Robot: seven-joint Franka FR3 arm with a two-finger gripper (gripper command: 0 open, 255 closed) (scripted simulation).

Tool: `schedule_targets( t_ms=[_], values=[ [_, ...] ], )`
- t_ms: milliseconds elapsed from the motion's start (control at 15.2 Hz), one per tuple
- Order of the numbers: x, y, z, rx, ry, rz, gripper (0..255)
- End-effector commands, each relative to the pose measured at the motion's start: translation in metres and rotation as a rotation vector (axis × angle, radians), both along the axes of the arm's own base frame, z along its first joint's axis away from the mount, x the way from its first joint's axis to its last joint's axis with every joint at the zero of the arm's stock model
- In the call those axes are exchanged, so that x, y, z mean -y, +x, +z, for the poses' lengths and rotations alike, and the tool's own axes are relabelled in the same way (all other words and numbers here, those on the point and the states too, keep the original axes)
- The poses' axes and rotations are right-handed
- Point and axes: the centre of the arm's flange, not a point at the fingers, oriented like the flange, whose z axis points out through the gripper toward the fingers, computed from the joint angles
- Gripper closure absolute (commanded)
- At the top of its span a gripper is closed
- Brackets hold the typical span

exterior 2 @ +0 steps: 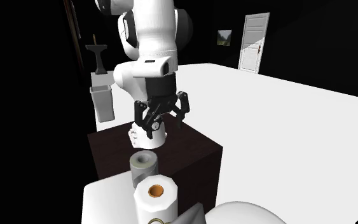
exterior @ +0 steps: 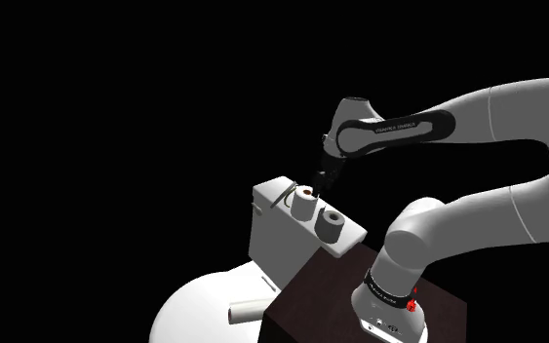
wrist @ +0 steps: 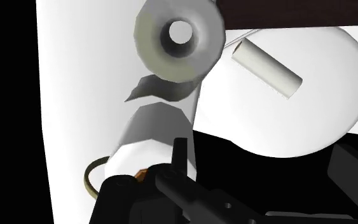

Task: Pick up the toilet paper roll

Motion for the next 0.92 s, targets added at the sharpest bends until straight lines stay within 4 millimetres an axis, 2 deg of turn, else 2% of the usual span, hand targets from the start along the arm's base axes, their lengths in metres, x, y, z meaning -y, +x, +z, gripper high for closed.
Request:
schedule_targets(
  t_ms=[0, 396, 858],
  values=[
    [0.012, -0.004, -0.025, -0.009, -0.003, 0.004, 0],
    [0.043, -0.017, -0.094, -0.046, -0.010, 0.011, 0],
    [0.046, -0.019, -0.133, -0.050, -0.010, 0.012, 0]
  ],
)
